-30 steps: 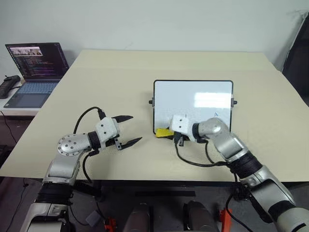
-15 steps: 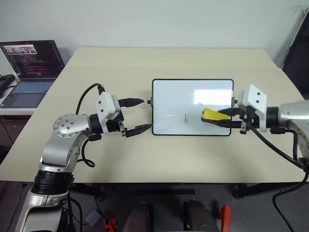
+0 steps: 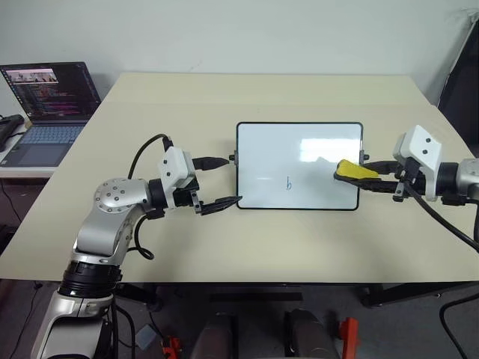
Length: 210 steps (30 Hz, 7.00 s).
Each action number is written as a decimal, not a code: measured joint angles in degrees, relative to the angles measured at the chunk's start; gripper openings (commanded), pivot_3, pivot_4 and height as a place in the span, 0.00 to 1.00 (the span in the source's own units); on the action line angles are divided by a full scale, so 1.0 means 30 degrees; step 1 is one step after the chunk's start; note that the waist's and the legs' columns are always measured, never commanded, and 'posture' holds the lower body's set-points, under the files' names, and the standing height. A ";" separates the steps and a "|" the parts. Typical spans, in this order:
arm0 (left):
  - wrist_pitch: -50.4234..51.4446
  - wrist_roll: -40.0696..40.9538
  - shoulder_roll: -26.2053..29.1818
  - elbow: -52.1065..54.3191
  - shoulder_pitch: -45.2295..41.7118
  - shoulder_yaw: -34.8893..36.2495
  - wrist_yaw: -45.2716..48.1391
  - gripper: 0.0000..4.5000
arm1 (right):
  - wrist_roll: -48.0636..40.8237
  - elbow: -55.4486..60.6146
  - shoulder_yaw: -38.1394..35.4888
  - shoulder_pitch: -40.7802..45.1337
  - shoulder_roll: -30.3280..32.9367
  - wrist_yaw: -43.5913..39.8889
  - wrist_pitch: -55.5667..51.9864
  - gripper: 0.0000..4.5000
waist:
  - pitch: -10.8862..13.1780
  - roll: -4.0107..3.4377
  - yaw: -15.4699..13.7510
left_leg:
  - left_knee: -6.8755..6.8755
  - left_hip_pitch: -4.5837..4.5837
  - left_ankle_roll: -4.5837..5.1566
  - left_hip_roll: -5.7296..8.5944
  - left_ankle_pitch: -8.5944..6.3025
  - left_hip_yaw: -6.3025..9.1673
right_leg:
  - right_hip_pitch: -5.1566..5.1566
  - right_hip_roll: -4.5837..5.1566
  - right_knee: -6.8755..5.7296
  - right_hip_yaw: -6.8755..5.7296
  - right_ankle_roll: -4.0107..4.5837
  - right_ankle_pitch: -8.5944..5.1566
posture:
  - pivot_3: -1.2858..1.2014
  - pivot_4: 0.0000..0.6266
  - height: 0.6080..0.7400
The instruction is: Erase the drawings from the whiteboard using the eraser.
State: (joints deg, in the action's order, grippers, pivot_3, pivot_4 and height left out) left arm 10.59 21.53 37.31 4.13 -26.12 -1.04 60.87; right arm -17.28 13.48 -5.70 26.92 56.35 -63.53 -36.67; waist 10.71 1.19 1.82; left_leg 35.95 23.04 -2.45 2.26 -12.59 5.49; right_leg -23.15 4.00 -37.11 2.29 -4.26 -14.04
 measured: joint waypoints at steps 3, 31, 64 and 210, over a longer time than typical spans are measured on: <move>-0.0025 -0.0004 0.0013 -0.0001 -0.0168 0.0035 0.0014 1.00 | -0.0099 -0.0122 0.0003 -0.0001 0.0000 0.0003 0.0119 0.24 | 0.0000 0.0000 0.0002 | 0.0000 -0.0001 0.0000 0.0000 0.0000 -0.0001 | 0.0000 0.0000 -0.0001 0.0001 -0.0001 0.0001 | 0.52 0.24 1.00; -0.0351 -0.0138 0.0440 0.0052 0.0488 0.0339 -0.0066 1.00 | -0.0626 -0.0978 0.1239 0.1410 -0.1846 0.0967 0.0469 0.24 | 0.0000 0.0000 0.0040 | 0.0001 -0.0007 0.0000 -0.0005 0.0000 -0.0002 | 0.0000 -0.0002 -0.0009 0.0008 -0.0001 0.0006 | 0.52 0.24 1.00; -0.0826 -0.0777 -0.0179 -0.0164 0.0430 -0.0217 -0.0168 1.00 | 0.5717 -0.9063 0.6085 0.4383 -0.9053 0.6342 0.7122 0.24 | -0.0006 0.0006 0.0023 | 0.0016 -0.0046 0.0000 0.0014 0.0003 0.0012 | 0.0030 -0.0007 -0.0043 0.0014 -0.0017 0.0033 | 0.52 0.24 1.00; 0.1152 0.0627 -0.0251 -0.0612 -0.1406 0.0459 0.0511 1.00 | -0.5308 0.0368 -0.4761 0.0172 -0.3600 0.4335 0.0236 0.23 | -0.0048 0.0081 0.0016 | 0.0033 -0.0136 0.0019 -0.0214 -0.0052 0.0006 | 0.0204 -0.0093 0.0064 -0.0010 -0.0007 0.0060 | 0.52 0.24 1.00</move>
State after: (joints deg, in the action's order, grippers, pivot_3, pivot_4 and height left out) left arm 14.05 23.41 36.56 2.29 -30.34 0.33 62.40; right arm -33.21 14.58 -19.98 27.43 45.55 -50.53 -35.97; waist 10.56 1.43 1.87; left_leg 36.05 22.63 -2.39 1.62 -12.74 5.51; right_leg -22.53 3.72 -36.92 2.26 -4.28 -13.86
